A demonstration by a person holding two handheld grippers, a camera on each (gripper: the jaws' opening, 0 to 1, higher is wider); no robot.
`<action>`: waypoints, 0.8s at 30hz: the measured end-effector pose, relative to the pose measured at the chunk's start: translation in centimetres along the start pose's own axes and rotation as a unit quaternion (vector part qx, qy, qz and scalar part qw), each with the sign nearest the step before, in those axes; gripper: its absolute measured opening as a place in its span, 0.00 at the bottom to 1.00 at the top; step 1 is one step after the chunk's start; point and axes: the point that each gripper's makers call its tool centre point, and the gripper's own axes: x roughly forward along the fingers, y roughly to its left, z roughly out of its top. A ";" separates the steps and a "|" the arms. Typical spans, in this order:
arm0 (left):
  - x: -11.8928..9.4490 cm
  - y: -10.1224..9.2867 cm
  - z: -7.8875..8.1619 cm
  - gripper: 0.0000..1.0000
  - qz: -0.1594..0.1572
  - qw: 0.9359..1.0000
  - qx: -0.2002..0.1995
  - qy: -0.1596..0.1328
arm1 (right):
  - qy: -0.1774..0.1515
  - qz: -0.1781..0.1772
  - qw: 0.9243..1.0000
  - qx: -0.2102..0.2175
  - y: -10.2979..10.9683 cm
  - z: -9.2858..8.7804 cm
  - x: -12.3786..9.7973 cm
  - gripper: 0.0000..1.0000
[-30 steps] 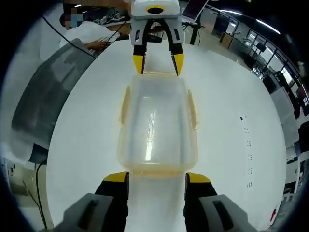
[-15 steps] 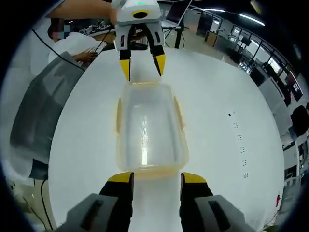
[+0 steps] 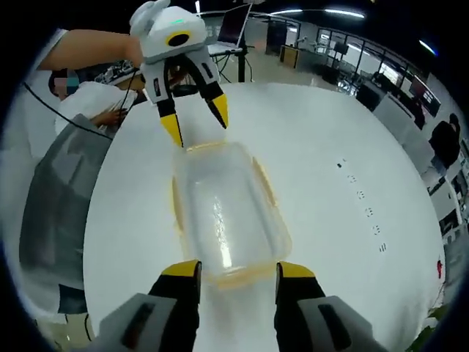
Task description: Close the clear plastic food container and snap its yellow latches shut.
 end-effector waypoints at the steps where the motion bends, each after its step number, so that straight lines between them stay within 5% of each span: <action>1: 0.0 0.1 0.0 0.38 0.003 1.000 -0.004 -0.001 | -0.002 -0.001 1.000 0.006 0.1 0.1 0.0 0.39; 14: 0.4 0.5 0.6 0.39 0.042 0.995 -0.085 -0.020 | -0.045 -0.020 0.991 0.128 -0.3 0.7 0.1 0.42; 24: 1.0 0.8 0.2 0.42 0.066 0.985 -0.155 -0.028 | -0.036 -0.031 0.984 0.170 -0.4 -0.3 0.6 0.43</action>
